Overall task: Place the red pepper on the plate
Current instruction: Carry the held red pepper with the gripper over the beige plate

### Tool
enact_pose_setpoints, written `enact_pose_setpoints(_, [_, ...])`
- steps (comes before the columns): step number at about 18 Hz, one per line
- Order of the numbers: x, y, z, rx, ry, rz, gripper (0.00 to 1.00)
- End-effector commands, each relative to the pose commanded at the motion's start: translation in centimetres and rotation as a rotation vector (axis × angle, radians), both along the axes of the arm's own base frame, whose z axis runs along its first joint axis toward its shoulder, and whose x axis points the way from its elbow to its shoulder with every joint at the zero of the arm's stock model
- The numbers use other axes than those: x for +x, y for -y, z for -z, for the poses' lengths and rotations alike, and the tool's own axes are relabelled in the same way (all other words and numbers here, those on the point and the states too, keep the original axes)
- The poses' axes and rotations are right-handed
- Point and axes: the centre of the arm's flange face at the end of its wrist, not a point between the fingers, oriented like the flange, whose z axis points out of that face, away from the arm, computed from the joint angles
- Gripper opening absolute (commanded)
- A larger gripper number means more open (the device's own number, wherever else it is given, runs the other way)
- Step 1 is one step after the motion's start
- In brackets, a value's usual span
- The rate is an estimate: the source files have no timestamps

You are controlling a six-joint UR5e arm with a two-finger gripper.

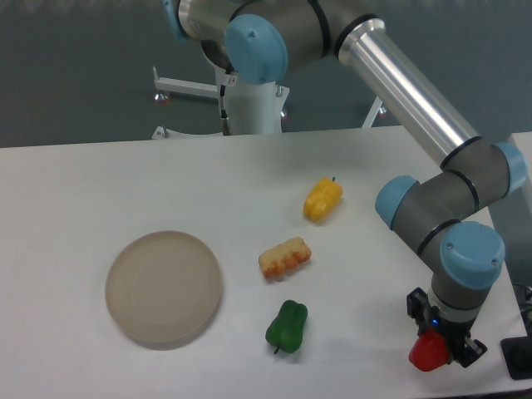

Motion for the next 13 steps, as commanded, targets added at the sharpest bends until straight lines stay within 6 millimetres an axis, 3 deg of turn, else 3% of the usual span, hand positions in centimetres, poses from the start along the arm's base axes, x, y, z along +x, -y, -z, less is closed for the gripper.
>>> enact_pose_setpoints(6, [3.3, -0.5, -2.0, -0.005, 0.016, 0.023, 0.52])
enact_pose_setpoints(10, [6.7, 2.4, -5.1, -0.047, 0.08, -0.024, 0.52])
enact_pose_setpoints(13, [10.4, 3.3, -6.6, -0.067, 0.141, -0.06, 0.52])
